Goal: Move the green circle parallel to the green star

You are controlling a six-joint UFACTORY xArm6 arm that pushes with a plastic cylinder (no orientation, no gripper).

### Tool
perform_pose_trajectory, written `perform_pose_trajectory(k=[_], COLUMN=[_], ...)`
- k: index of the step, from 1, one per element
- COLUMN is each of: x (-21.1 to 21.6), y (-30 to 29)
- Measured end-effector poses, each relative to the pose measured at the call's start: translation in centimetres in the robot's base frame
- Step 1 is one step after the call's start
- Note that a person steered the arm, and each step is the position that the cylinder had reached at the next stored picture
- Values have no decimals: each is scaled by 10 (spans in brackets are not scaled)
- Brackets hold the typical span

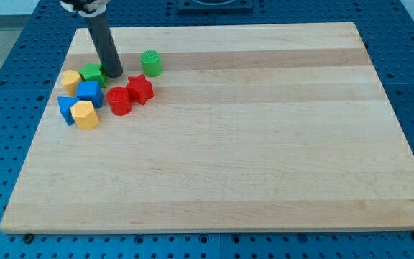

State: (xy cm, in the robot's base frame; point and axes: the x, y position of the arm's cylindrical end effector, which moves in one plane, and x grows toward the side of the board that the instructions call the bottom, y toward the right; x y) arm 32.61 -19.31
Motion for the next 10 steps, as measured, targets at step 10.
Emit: perform_pose_trajectory(k=[10], x=[34], y=[233])
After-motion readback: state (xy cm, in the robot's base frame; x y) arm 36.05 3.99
